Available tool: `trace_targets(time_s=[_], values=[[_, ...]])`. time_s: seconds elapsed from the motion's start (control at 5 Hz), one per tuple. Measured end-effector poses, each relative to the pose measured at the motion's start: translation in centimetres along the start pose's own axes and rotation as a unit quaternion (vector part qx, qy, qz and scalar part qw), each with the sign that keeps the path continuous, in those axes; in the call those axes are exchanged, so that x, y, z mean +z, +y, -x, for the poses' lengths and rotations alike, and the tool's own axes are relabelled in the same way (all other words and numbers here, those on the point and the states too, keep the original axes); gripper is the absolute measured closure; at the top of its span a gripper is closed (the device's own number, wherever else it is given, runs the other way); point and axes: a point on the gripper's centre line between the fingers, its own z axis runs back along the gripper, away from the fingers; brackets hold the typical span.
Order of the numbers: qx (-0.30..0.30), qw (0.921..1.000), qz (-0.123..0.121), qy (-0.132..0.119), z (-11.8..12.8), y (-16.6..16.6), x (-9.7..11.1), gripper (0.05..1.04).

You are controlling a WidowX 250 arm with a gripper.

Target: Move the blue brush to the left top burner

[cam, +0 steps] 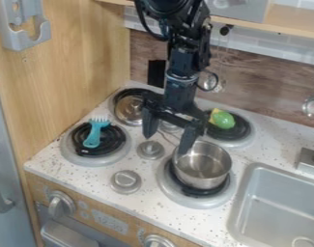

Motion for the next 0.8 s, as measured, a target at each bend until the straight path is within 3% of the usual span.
trace_targets(time_s=[0.2,0.8], values=[[0.001,0.9997,0.002,0.022,0.5,-0.1,-1.5,0.084],[0.049,0.9982,0.029,0.022,-3.8,2.7,-3.0,0.084]])
